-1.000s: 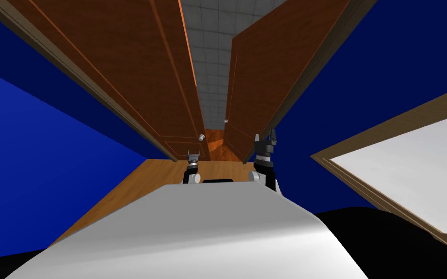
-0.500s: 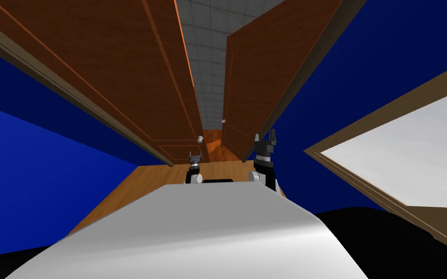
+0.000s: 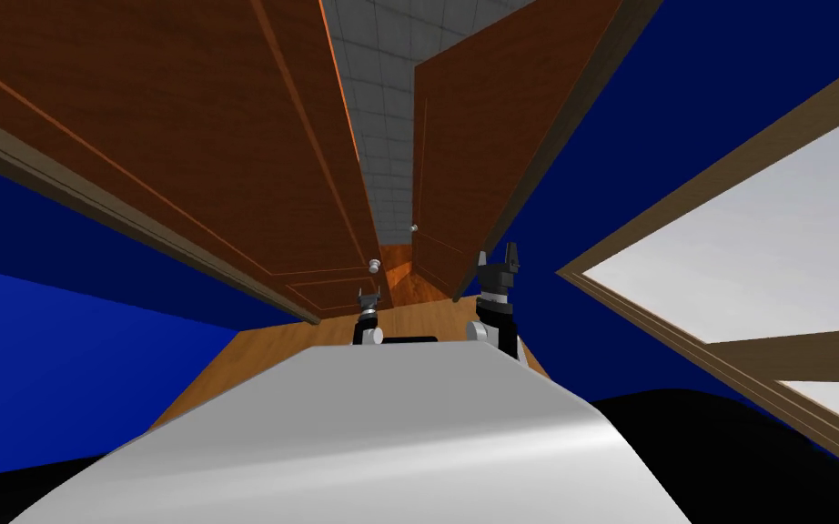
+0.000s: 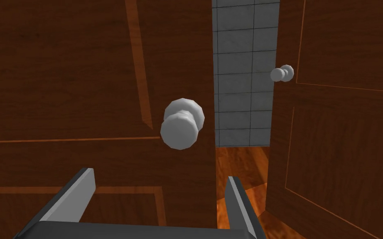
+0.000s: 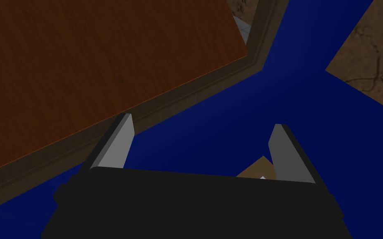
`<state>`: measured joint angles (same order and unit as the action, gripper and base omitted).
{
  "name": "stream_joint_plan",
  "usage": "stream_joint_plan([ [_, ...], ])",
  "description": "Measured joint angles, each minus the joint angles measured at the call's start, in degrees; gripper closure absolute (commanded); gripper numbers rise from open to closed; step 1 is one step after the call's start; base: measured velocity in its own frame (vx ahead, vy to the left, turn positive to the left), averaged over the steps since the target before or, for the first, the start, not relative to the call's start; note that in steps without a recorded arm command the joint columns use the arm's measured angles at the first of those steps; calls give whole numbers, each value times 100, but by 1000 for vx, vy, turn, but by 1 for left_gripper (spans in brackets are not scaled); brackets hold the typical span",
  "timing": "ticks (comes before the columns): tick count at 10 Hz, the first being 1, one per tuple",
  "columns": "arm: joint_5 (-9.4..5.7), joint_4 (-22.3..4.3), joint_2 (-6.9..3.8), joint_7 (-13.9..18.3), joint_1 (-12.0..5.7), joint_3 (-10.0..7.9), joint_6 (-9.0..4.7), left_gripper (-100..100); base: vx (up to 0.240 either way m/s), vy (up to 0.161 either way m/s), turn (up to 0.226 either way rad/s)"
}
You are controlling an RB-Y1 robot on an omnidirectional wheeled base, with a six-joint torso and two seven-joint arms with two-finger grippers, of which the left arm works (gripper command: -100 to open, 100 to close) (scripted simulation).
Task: Push the door open
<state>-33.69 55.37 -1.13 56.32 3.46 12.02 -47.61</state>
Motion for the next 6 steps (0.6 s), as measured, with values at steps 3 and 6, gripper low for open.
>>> stream_joint_plan([
  [3,-139,-282,132,202,-96,40,-81,-100,35,108,-128],
  [6,-254,-650,246,416,-256,67,-199,-100,17,100,-144],
])
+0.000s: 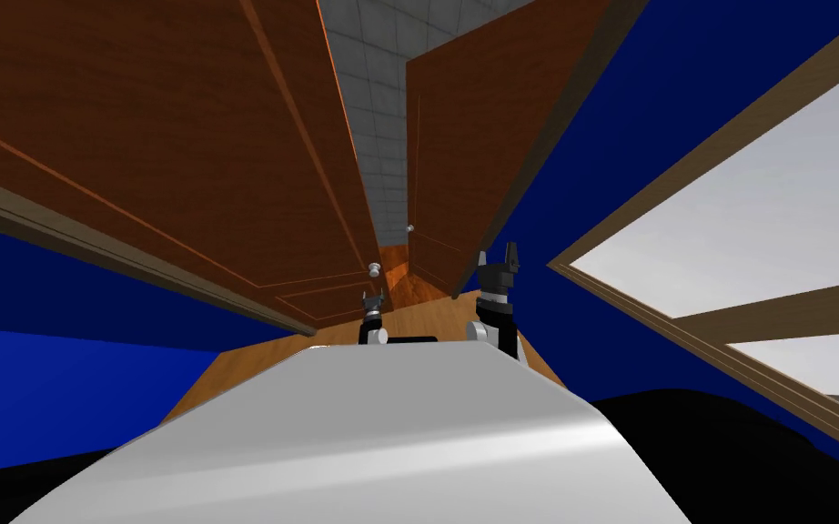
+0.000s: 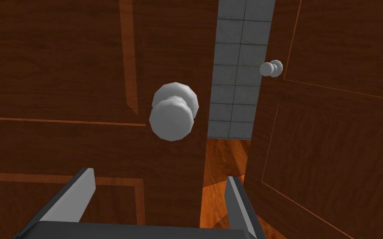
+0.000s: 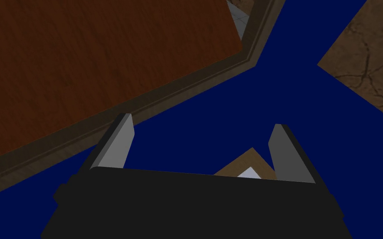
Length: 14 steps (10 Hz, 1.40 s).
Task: Push the door open
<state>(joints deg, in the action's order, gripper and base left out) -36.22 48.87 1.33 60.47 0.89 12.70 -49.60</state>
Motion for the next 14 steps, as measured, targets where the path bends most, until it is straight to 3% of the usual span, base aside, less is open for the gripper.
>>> stream_joint_plan([
  [2,-45,-125,63,87,-42,16,-53,-100,32,39,-24],
  [5,-55,-200,-199,134,-67,1,-90,-100,194,54,-26],
  [7,-71,-191,-282,146,-77,-23,-76,-100,188,33,-21],
  [9,-87,-200,-269,167,-88,-45,-69,-100,191,58,-25],
  [11,-95,-183,-126,194,-61,-55,-74,-100,125,21,-14],
  [12,-96,-177,-117,193,-61,-56,-69,100,-8,-2,-11],
  [14,-94,-180,-120,197,-71,-49,-66,100,-20,-5,-3],
])
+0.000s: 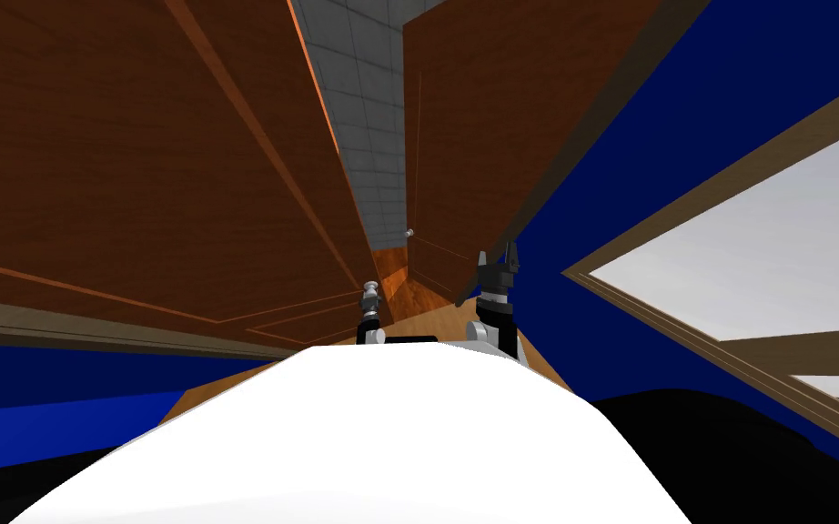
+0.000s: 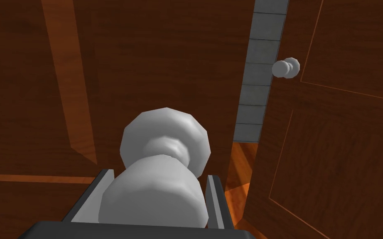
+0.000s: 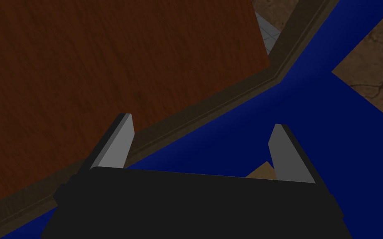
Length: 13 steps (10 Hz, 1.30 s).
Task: Push the door open
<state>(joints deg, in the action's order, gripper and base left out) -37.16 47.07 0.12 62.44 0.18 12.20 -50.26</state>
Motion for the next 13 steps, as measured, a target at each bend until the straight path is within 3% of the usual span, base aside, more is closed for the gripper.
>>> stream_joint_plan([
  [4,-1,-4,-3,-3,-3,-3,9,100,27,-5,-1],
  [6,-70,-59,-65,-51,-11,-59,55,100,159,2,5],
  [8,-132,-210,-84,-82,-118,-145,-65,100,179,-3,13],
  [10,-199,31,-154,-197,-14,-222,-5,100,188,12,13],
  [12,-303,-167,-215,-210,-164,-354,-87,100,198,36,30],
  [13,-349,-17,-233,-281,-72,-411,-85,100,134,27,7],
])
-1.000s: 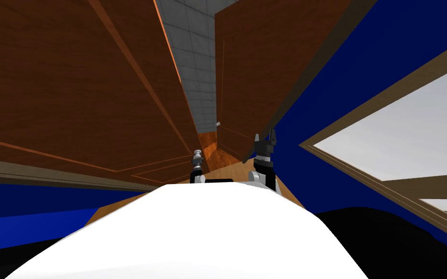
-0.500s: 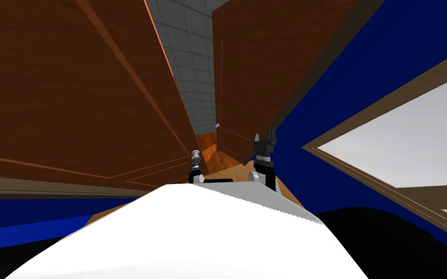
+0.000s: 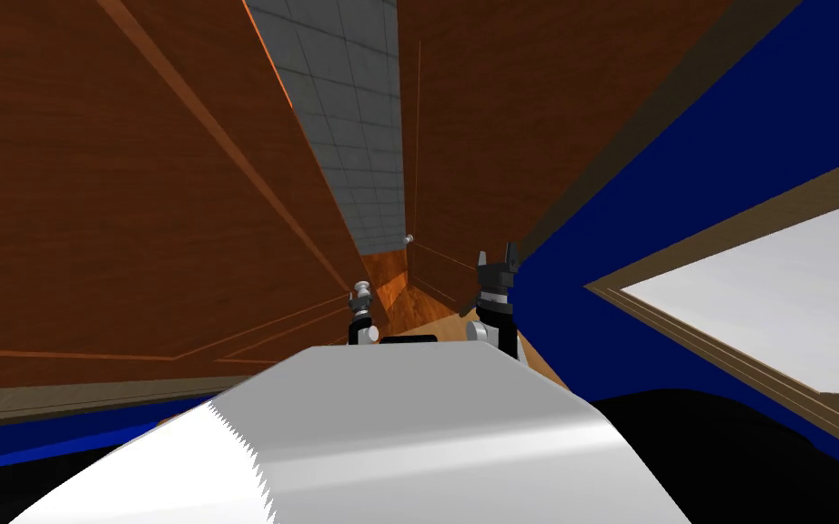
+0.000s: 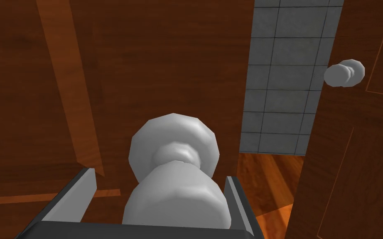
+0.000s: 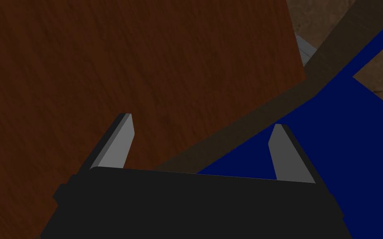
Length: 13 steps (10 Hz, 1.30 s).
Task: Push the door open
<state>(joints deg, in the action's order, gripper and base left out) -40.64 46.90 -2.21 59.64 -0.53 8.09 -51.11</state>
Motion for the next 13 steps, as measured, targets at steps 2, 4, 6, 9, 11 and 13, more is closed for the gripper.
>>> stream_joint_plan([
  [2,-51,-261,-3,24,-182,-76,-168,100,117,-4,9],
  [4,-147,-283,-9,-57,-219,-194,-166,100,114,7,16],
  [6,-211,-318,-13,-83,-248,-276,-205,100,109,12,26],
  [9,-306,-301,43,-181,-238,-398,-273,100,114,9,20],
  [11,-380,-357,93,-241,-269,-498,-342,100,145,6,15],
  [13,-477,-445,107,-261,-339,-624,-389,100,144,23,29],
])
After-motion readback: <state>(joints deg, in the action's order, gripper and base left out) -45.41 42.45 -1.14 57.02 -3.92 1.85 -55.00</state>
